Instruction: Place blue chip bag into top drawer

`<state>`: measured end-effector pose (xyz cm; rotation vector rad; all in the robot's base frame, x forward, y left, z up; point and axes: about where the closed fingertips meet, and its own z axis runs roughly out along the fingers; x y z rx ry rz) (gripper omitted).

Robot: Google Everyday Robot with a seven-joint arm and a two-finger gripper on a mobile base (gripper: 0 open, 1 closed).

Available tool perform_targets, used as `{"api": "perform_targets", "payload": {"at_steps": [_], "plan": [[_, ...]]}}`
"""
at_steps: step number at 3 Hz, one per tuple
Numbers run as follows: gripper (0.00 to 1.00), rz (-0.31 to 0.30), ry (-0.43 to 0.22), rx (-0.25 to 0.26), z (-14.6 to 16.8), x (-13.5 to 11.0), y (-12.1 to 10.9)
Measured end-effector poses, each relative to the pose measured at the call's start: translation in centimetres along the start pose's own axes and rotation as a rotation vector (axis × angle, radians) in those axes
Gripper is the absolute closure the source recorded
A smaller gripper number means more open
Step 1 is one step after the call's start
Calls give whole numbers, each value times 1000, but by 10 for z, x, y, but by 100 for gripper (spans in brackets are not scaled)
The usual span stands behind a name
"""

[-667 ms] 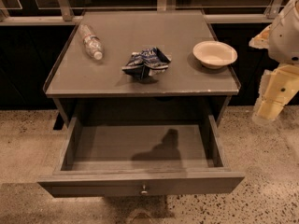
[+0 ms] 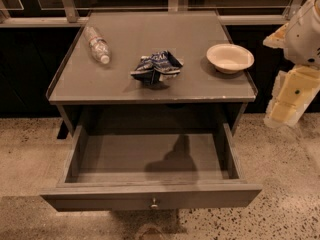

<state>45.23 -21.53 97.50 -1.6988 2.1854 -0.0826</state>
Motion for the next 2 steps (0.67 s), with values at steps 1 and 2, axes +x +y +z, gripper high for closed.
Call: {"api": "perform_targets", "payload": {"at_steps": [1,2], "plan": [[0,-11,-103,29,20,-14,-30],[0,-41,-212,55,43,-42,-62]]}}
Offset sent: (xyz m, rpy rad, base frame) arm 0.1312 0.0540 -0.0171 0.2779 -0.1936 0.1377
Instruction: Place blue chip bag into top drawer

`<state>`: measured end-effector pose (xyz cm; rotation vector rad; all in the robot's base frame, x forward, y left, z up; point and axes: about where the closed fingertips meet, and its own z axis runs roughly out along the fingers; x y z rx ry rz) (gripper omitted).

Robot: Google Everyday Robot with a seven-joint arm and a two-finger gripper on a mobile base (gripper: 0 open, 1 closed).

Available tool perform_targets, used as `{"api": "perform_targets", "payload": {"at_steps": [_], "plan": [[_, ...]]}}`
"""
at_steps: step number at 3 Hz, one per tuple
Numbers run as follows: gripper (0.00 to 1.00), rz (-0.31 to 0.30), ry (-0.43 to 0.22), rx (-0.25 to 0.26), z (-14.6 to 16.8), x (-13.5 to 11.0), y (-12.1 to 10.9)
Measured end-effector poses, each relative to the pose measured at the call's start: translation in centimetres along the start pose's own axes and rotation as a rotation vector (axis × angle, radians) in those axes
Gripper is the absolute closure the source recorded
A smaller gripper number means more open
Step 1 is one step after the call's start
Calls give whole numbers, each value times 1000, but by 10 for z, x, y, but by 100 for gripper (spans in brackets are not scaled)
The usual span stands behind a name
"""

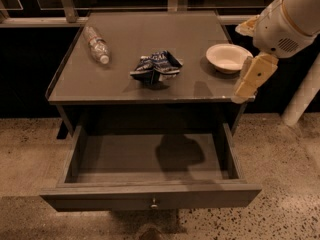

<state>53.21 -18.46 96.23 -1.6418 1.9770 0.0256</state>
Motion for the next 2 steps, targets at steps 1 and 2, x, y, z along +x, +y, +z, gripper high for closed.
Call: {"api": "perform_targets", "payload": {"at_steps": [1,2], "plan": [[0,-33,-47,15,27,-21,-23],[0,-33,-49,15,29,-22,-24]]}}
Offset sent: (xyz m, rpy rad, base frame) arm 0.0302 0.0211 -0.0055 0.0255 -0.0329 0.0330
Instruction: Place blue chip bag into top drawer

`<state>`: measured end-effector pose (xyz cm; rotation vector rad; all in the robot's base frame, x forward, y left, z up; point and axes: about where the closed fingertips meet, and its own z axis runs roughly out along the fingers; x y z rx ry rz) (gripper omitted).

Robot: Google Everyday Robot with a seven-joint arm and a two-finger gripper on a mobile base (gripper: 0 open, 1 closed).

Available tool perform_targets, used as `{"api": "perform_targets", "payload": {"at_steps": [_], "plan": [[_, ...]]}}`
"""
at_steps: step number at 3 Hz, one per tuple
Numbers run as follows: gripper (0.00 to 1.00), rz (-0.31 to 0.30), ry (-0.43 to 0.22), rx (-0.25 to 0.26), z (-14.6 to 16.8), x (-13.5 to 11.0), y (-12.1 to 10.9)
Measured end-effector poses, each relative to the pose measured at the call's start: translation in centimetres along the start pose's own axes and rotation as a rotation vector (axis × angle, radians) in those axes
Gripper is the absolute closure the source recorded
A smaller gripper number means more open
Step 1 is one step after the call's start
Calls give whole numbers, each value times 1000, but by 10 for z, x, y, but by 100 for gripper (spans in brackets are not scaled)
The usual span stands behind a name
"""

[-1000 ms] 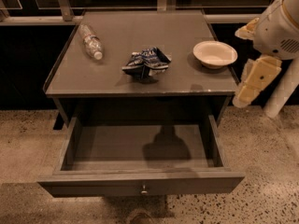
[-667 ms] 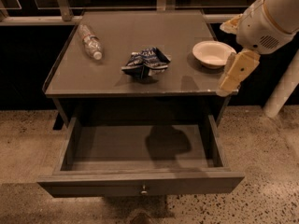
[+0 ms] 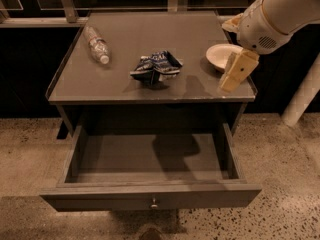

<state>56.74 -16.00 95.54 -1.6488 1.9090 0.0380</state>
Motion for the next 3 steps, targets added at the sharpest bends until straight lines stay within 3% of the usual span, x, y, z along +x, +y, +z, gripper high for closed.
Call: {"api": "perform_targets", "payload": {"at_steps": [1,2,3], "plan": [[0,38,-15,14,3,4,0],[0,25,-105,11,30,-15,-14],[0,7,-186,-26,65,-35,-26]]}}
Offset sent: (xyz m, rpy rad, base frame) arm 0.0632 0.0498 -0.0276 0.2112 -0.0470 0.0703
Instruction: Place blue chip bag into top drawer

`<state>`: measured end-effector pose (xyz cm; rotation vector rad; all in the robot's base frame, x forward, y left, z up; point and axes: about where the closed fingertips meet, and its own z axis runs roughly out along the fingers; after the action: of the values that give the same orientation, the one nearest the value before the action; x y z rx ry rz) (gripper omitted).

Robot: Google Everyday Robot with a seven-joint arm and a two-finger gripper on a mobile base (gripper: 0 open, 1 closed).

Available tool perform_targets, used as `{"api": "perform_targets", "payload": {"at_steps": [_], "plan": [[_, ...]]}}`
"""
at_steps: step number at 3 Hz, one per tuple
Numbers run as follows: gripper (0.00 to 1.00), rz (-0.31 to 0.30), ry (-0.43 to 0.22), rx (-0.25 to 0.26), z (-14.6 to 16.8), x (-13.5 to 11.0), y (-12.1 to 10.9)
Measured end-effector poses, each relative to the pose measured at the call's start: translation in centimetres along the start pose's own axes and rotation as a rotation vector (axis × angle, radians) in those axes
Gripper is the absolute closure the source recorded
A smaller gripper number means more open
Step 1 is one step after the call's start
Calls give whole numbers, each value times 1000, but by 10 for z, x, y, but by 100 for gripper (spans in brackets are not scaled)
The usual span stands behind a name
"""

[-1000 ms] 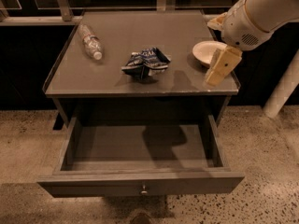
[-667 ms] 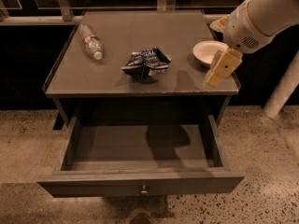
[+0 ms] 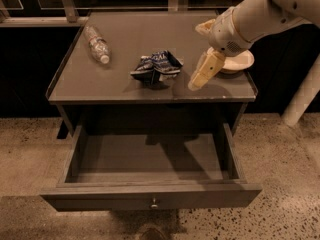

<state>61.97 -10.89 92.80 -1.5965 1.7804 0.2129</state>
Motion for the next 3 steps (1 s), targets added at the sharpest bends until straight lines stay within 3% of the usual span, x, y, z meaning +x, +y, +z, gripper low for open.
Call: {"api": "perform_targets", "payload": {"at_steps": [2,3], "plan": [[0,-3,-96,-71,55,-19,-12],[0,4,-145,-135,95,-34,-14]]}}
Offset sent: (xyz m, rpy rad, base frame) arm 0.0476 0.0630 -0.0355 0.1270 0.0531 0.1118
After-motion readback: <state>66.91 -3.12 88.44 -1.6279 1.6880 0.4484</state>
